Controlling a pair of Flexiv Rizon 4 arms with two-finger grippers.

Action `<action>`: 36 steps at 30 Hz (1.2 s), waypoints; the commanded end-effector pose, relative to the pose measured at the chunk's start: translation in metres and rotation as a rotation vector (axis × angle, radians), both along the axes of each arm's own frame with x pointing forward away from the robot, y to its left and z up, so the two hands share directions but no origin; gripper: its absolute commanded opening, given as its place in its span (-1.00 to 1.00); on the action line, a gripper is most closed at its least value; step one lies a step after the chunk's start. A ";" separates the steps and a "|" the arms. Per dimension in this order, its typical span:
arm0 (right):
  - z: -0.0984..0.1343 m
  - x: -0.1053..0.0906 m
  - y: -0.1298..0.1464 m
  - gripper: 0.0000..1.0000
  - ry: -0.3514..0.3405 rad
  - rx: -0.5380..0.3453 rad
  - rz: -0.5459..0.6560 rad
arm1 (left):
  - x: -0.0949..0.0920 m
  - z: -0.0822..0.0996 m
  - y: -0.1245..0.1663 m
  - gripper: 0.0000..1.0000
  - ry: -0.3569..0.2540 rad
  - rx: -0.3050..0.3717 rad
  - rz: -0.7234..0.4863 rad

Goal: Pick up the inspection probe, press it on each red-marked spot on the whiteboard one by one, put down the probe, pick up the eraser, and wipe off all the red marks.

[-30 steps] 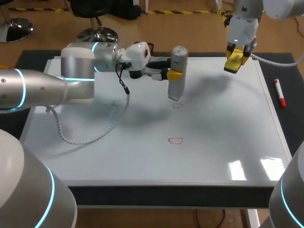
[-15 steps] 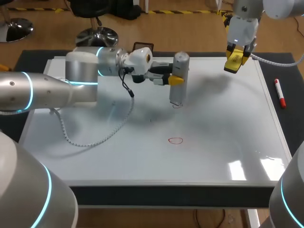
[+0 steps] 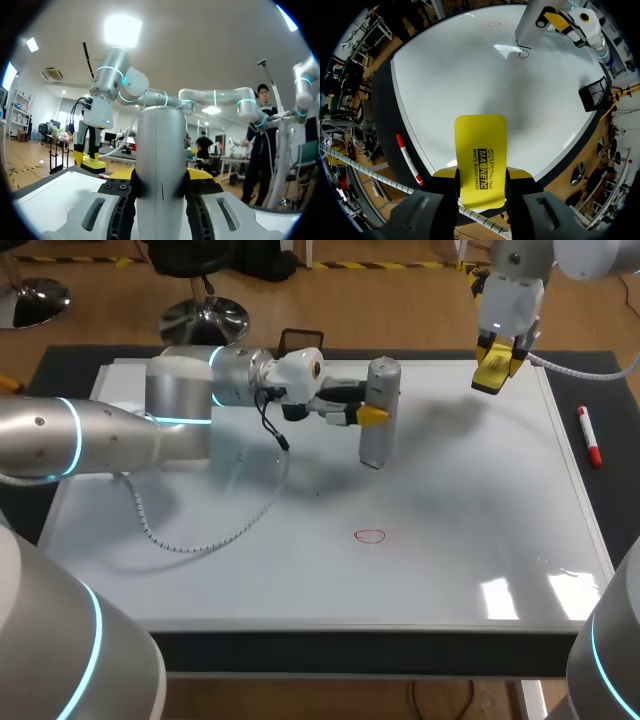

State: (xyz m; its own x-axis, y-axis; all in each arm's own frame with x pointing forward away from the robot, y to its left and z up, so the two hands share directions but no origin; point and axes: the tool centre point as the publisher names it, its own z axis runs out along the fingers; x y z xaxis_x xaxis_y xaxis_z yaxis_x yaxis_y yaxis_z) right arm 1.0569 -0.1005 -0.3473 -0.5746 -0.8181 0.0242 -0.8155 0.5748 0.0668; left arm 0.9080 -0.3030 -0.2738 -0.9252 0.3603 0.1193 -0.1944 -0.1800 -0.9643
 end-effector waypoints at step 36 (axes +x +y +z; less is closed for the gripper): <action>0.001 0.001 0.000 -1.00 0.002 -0.004 0.002 | 0.012 -0.029 0.000 -1.00 0.025 -0.015 -0.013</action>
